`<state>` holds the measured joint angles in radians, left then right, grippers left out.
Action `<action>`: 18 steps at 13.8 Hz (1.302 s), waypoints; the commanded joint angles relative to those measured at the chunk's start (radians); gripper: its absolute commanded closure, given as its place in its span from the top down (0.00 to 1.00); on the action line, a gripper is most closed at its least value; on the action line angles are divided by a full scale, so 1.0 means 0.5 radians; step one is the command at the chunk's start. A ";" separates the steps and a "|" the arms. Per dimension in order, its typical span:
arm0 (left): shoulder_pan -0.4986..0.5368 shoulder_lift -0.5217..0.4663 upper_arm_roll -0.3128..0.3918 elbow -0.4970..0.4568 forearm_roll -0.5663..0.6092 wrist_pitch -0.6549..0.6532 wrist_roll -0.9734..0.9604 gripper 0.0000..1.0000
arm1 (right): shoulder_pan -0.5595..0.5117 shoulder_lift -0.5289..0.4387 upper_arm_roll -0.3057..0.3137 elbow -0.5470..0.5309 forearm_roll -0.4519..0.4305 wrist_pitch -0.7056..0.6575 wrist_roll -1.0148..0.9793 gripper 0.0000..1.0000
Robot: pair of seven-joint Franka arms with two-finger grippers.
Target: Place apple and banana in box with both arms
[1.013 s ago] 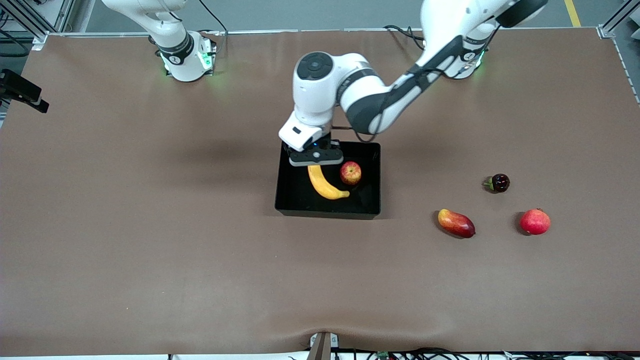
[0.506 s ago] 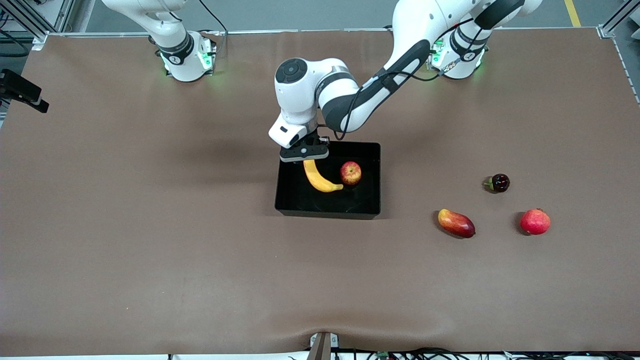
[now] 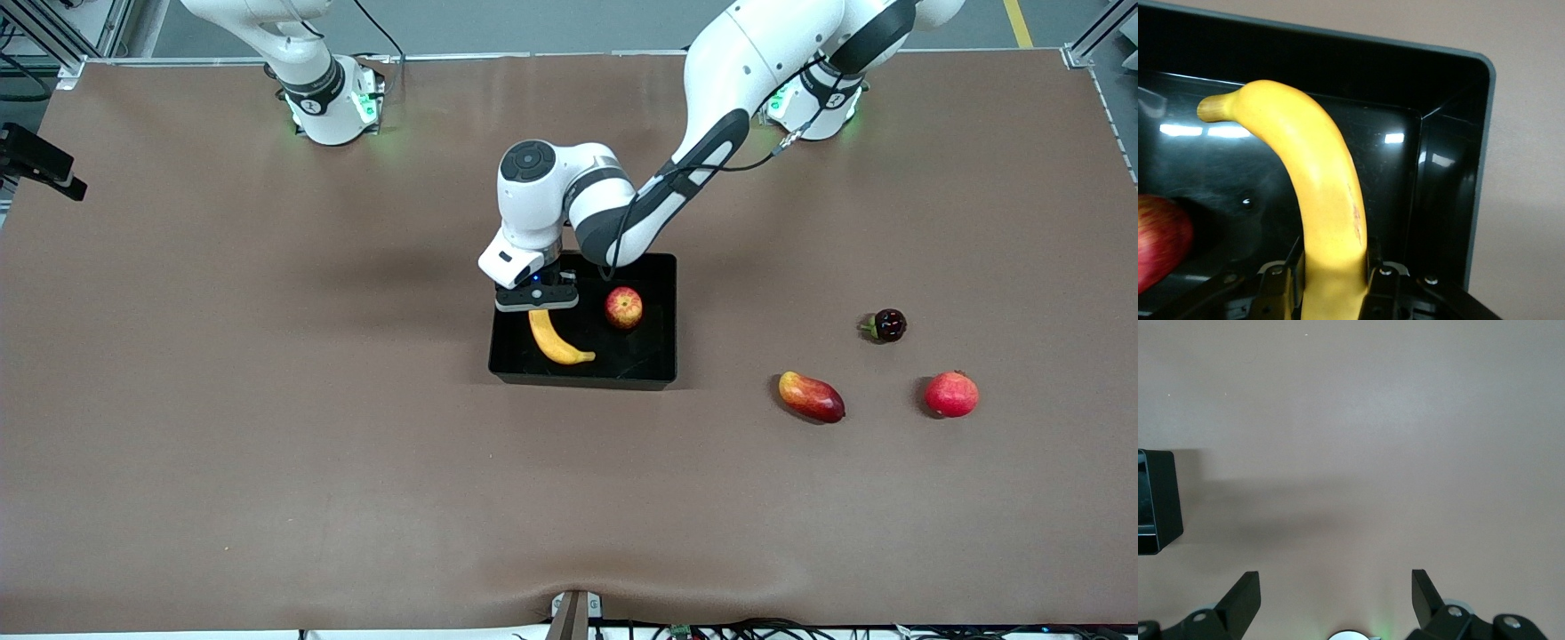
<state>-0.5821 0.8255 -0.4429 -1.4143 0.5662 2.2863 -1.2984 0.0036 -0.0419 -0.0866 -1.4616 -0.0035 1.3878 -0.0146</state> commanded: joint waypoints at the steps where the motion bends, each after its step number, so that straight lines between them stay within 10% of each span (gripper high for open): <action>1: -0.148 0.061 0.170 0.071 0.033 0.100 -0.032 0.00 | -0.026 0.022 0.020 0.046 -0.036 -0.033 -0.020 1.00; 7: -0.207 0.168 0.226 0.055 0.037 0.103 -0.029 0.00 | -0.026 0.022 0.017 0.046 -0.033 -0.033 -0.020 1.00; 8: -0.204 0.165 0.223 0.052 0.037 0.103 -0.029 0.14 | -0.026 0.022 0.017 0.046 -0.033 -0.033 -0.020 1.00; 11: -0.192 0.153 0.251 0.034 0.043 0.082 -0.032 1.00 | -0.026 0.022 0.017 0.046 -0.033 -0.033 -0.020 1.00; 18: 0.004 -0.423 0.245 0.077 -0.128 -0.394 0.041 1.00 | -0.029 0.022 0.017 0.046 -0.030 -0.033 -0.020 1.00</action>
<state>-0.6394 0.7673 -0.3192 -1.3368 0.5547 2.1398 -1.2981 0.0035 -0.0416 -0.0873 -1.4617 -0.0035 1.3875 -0.0146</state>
